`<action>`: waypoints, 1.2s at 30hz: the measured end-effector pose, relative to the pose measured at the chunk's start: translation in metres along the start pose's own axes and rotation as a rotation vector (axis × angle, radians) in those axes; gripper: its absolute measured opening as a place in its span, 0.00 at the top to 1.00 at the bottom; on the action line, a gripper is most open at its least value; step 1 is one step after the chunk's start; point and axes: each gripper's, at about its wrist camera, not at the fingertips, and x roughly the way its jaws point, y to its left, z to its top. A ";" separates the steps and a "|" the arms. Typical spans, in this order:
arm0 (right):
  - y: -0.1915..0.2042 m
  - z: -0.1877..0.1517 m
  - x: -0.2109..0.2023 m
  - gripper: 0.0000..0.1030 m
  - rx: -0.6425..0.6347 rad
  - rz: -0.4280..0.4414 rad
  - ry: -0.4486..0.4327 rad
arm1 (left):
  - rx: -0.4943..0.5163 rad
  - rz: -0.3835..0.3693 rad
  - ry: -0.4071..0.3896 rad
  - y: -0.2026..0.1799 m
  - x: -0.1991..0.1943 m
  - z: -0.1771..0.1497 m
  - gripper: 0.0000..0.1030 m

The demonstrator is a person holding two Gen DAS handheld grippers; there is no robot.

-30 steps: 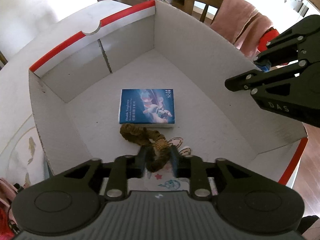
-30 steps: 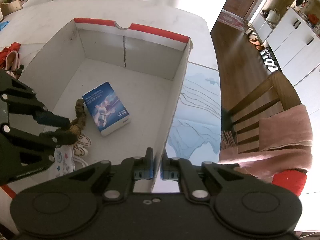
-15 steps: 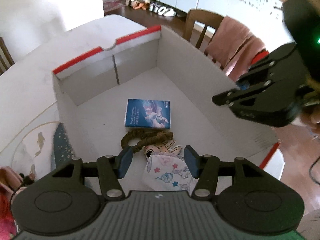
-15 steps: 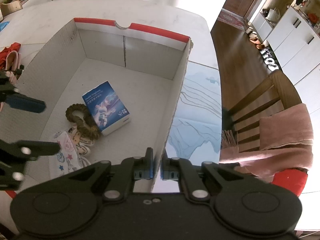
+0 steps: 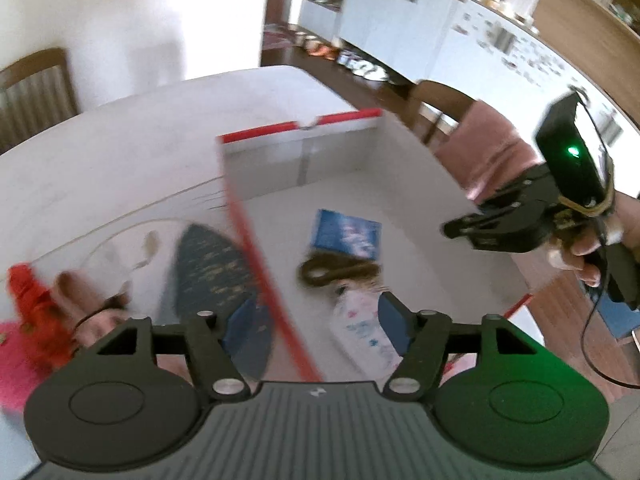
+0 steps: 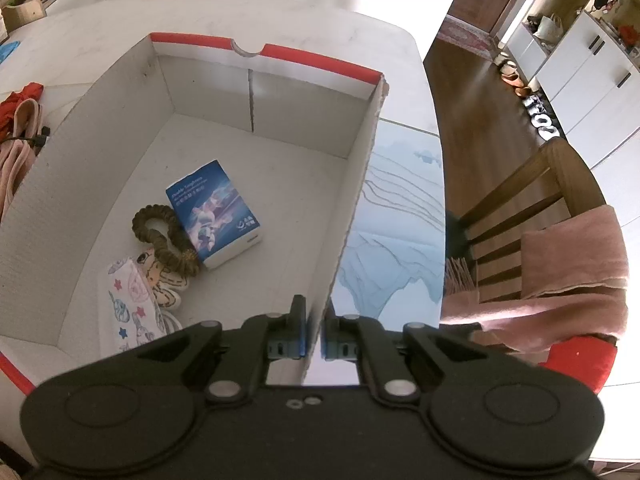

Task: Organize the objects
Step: 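Move the left gripper back to the pink fluffy ball on the pile, then close the left gripper on the pink fluffy ball and lift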

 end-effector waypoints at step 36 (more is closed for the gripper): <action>-0.001 0.003 0.002 0.95 0.038 -0.015 0.038 | -0.173 0.336 0.098 0.233 0.004 -0.073 0.00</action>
